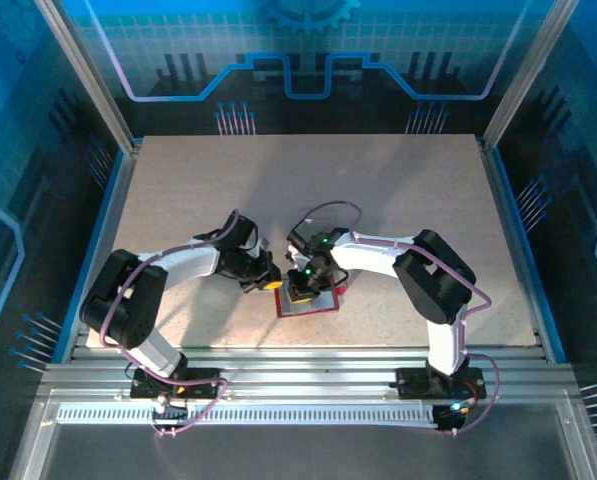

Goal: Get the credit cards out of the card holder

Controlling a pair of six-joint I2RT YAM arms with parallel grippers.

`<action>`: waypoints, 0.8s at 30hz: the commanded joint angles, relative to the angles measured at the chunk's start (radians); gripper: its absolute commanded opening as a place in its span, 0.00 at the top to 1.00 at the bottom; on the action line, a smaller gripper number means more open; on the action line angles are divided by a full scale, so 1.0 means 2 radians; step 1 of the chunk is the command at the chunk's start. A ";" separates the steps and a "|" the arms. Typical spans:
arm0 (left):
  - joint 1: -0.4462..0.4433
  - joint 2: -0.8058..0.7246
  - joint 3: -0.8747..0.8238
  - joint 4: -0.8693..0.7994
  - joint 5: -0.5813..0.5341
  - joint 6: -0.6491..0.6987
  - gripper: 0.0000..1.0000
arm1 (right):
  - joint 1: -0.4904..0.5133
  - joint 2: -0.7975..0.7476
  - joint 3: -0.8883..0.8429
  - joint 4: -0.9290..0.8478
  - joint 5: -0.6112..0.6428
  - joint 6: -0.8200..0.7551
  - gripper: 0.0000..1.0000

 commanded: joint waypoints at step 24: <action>-0.004 0.060 -0.017 -0.003 0.016 0.006 1.00 | -0.005 -0.015 0.017 -0.059 0.052 -0.001 0.78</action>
